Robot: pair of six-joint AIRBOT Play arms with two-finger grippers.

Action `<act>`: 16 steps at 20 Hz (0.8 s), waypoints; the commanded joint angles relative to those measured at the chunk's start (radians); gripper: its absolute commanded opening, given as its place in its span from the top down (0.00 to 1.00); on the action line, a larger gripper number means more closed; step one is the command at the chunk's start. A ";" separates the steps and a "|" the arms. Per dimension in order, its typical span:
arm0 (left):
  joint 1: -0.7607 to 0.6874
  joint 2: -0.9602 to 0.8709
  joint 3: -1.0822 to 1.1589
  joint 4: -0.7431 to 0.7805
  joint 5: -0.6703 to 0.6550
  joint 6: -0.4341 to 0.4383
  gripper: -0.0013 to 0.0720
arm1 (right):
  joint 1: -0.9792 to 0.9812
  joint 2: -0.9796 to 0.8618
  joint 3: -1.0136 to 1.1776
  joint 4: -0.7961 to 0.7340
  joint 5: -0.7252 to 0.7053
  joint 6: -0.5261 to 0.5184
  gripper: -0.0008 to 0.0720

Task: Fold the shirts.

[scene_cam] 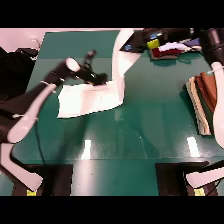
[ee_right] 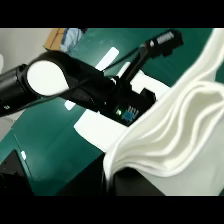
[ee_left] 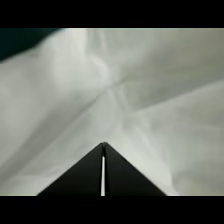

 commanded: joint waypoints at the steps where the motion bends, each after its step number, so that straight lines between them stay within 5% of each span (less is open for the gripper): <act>1: 0.156 0.189 0.005 0.085 -0.041 0.007 0.96 | 0.125 -0.043 0.001 0.014 -0.099 -0.003 0.97; 5: 0.349 0.439 0.005 0.156 -0.051 0.009 0.96 | 0.336 -0.185 0.001 0.194 -0.377 -0.148 0.96; 6: 0.386 0.484 0.005 0.166 -0.060 0.009 0.96 | 0.385 -0.231 0.001 0.263 -0.459 -0.224 0.78; 7: 0.417 0.523 0.004 0.174 -0.070 0.009 0.96 | 0.423 -0.272 0.002 0.319 -0.527 -0.279 0.48; 8: 0.441 0.549 0.004 0.174 -0.080 0.009 0.96 | 0.444 -0.298 0.002 0.351 -0.554 -0.318 0.41; 11: 0.461 0.577 0.004 0.174 -0.113 0.009 0.96 | 0.419 -0.297 0.001 0.232 -0.472 -0.325 0.45; 16: 0.378 0.565 0.001 0.177 -0.135 0.034 0.96 | 0.185 -0.164 -0.164 -0.021 -0.290 -0.186 0.51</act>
